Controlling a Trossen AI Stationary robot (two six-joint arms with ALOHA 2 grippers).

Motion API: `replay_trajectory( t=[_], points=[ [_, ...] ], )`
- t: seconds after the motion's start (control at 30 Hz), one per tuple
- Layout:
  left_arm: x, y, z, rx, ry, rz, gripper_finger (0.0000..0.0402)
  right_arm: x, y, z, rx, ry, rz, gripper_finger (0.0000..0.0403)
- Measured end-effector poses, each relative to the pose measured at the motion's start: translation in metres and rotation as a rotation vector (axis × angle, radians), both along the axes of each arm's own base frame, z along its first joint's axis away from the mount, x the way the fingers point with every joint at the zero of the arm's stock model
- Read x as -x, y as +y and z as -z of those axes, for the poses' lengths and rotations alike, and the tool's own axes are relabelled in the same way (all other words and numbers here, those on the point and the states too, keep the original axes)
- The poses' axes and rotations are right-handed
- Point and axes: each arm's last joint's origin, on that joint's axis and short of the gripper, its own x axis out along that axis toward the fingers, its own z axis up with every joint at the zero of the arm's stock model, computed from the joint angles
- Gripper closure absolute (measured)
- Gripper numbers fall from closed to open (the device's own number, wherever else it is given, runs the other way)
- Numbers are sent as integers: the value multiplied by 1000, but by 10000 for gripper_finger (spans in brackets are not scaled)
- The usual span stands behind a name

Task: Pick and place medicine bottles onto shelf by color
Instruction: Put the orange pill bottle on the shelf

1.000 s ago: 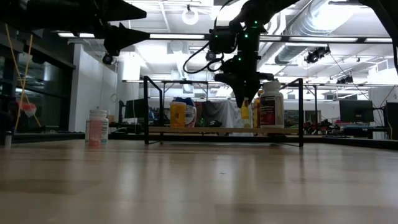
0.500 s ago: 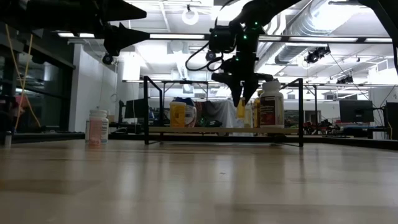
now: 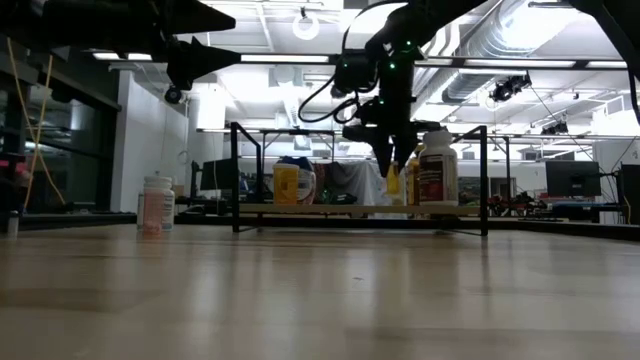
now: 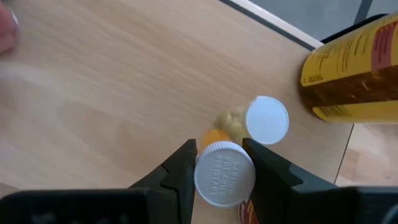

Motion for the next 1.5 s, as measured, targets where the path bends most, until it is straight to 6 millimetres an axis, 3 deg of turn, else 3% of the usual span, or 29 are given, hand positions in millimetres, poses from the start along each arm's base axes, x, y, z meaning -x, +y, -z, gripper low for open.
replay_trajectory(
  t=[0.43, 0.77, 1.07, 1.33, 1.5],
  points=[
    [0, 0, 0, -1, 0, -1, 80, -4, 2, -3, -10, 2, -108, 293],
    [0, 0, 0, 8, -3, -1, 80, -5, 6, -3, -37, 55, -291, 293],
    [0, 0, 0, 8, -3, 0, 80, -4, 7, -4, -36, 70, -309, 293],
    [0, 0, 0, 8, -3, -1, 80, -3, 9, -33, -29, 44, -456, 293],
    [0, 0, 0, 8, -3, -1, 80, -2, 10, -33, -37, 100, -644, 293]
  ],
)
